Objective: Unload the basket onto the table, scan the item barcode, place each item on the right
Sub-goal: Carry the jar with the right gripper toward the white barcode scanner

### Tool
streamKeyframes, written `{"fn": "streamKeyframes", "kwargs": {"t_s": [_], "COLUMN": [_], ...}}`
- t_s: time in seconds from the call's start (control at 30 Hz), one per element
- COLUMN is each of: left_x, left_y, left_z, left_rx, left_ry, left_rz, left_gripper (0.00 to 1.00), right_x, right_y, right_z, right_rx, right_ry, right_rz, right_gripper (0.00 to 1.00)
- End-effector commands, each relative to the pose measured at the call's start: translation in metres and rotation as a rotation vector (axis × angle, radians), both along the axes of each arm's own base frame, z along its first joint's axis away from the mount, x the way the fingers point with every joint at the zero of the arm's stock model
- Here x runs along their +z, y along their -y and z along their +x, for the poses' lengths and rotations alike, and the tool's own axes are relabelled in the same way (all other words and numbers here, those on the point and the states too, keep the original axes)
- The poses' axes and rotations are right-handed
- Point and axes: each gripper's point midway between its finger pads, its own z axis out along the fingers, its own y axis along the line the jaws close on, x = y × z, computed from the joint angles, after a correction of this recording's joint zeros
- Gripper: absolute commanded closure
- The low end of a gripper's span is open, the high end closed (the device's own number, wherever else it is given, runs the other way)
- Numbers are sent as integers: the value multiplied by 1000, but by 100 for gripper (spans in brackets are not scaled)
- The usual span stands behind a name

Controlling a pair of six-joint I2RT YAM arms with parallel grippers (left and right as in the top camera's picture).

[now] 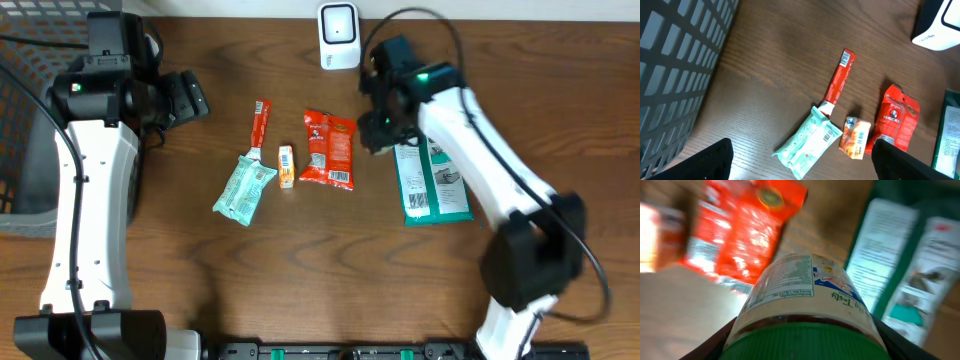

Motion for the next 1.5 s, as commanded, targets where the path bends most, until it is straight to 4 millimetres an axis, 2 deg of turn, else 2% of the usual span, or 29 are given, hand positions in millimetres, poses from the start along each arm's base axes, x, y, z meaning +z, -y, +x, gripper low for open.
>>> {"fn": "streamKeyframes", "kwargs": {"t_s": [0.0, 0.1, 0.17, 0.23, 0.3, 0.37, 0.47, 0.53, 0.67, 0.73, 0.87, 1.0, 1.17, 1.3, 1.4, 1.47], "left_x": [15, 15, 15, 15, 15, 15, 15, 15, 15, 15, 15, 15, 15, 15, 15, 15], "left_y": [0, 0, 0, 0, 0, 0, 0, 0, 0, 0, 0, 0, 0, 0, 0, 0], "left_z": [-1, -1, -1, -1, -1, -1, -1, -1, -1, -1, -1, -1, -1, -1, -1, -1], "left_rx": [-10, -10, -10, -10, -10, -10, -10, -10, -10, -10, -10, -10, -10, -10, -10, -10], "left_ry": [39, 39, 39, 39, 39, 39, 39, 39, 39, 39, 39, 39, 39, 39, 39, 39], "left_rz": [6, 6, 6, 6, 6, 6, 6, 6, 6, 6, 6, 6, 6, 6, 6, 6], "left_gripper": [12, 12, 12, 12, 12, 12, 12, 12, 12, 12, 12, 12, 12, 12, 12, 12], "right_x": [81, 125, 156, 179, 195, 201, 193, 177, 153, 142, 123, 117, 109, 89, 71, 61], "right_y": [-3, -2, -3, -3, -5, -6, -8, -10, -25, -34, -51, -62, -80, -93, -96, -96], "right_z": [4, 1, 2, 3, 5, 8, 12, 24, 52, 67, 102, 142, 181, 211, 232, 244], "right_rx": [-46, -57, -56, -55, -62, -85, -109, -119, -109, -104, -101, -133, -144, -160, -182, -201], "right_ry": [138, 176, 217, 252, 278, 284, 263, 238, 247, 259, 317, 410, 515, 574, 615, 636], "right_rz": [106, 133, 151, 168, 185, 201, 204, 193, 196, 201, 229, 293, 361, 408, 439, 459], "right_gripper": [49, 51, 57, 57, 57, 58, 59, 61, 78, 78, 86, 88, 91, 94, 93, 97]}}
